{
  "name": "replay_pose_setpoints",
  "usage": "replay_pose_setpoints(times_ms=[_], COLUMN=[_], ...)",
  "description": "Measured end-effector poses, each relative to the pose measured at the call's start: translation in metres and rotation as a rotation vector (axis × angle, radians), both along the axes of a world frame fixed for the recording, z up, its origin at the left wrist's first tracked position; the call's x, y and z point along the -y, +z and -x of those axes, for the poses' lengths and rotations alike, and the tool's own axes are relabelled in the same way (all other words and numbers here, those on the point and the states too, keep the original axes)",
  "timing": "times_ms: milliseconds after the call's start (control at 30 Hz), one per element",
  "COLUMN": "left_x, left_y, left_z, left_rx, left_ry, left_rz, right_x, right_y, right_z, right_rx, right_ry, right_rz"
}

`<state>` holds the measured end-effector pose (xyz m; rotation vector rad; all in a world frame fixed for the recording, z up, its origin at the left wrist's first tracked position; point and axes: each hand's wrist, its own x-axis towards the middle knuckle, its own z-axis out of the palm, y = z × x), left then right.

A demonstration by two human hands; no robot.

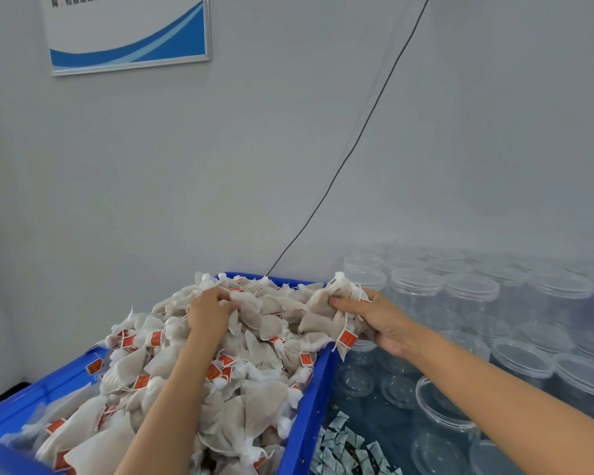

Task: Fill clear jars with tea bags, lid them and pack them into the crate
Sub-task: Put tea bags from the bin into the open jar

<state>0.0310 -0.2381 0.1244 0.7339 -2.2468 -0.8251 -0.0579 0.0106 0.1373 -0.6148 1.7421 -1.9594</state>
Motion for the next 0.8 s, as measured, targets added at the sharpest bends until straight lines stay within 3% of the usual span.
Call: replay_pose_setpoints(times_ms=[300,467,600,800], left_x=[0.0,-0.021,-0.081,-0.185], left_y=[0.0,0.006,0.013,-0.007], left_z=[0.0,-0.002,0.008,0.034], left_rx=[-0.017,-0.209,-0.276,-0.142], left_ry=[-0.172,-0.248,-0.413,-0.773], left_rz=[0.093,0.162,0.062,-0.057], right_x=[-0.067,-0.1,-0.123,-0.157], right_y=[0.007,0.012,0.008,-0.014], right_z=[0.003,0.004,0.005,0.008], right_rx=[-0.004,-0.008,0.031,0.084], right_ry=[-0.15,-0.193,-0.249,-0.365], right_rz=[-0.029,-0.038,-0.009,0.021])
